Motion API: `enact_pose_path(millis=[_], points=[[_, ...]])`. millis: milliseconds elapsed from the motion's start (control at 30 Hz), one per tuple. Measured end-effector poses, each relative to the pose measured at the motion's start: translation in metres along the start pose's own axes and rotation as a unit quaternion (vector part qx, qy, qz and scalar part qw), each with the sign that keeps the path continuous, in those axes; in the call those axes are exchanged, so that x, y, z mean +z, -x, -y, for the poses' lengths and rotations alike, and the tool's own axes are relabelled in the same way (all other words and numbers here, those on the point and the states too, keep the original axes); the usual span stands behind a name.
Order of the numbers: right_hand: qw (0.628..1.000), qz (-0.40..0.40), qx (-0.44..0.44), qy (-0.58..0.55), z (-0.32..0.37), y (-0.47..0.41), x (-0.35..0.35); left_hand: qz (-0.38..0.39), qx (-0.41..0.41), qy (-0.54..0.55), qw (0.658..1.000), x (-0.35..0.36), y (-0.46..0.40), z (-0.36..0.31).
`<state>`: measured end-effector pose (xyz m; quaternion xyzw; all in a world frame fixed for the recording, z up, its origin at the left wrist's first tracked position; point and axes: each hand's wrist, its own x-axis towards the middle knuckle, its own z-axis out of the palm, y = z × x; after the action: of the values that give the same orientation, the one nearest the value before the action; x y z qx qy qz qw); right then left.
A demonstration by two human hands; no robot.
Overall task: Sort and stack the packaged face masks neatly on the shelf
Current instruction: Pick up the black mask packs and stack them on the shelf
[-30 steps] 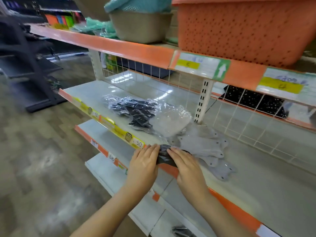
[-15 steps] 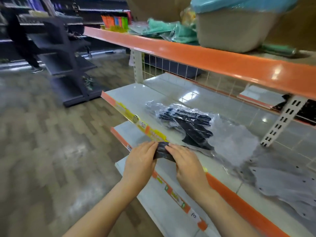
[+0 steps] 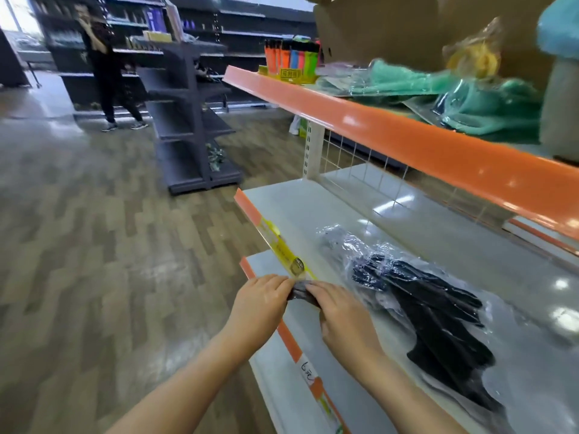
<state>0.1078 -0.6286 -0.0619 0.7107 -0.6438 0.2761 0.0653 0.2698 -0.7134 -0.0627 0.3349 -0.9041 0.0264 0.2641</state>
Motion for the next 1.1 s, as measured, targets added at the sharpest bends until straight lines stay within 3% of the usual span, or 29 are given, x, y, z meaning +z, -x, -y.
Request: enact_pose_path(millis=[167,500,800,1100], points=[[1.000,-0.002,0.015,0.002,-0.003,-0.046,0.029,-0.012,-0.016,0.006,1.000,0.015,-0.027,0.038],[0.988,-0.074,0.123,0.063,0.000,-0.141,0.101,-0.056,0.066,-0.002,0.996,0.052,-0.105,0.155],[0.941,-0.148,0.289,0.098,0.010,-0.220,0.138,0.006,0.131,0.054,0.990,0.063,-0.187,0.222],[0.923,-0.114,0.343,0.130,-0.039,-0.267,0.152,0.065,0.146,0.081,0.984,0.095,-0.250,0.228]])
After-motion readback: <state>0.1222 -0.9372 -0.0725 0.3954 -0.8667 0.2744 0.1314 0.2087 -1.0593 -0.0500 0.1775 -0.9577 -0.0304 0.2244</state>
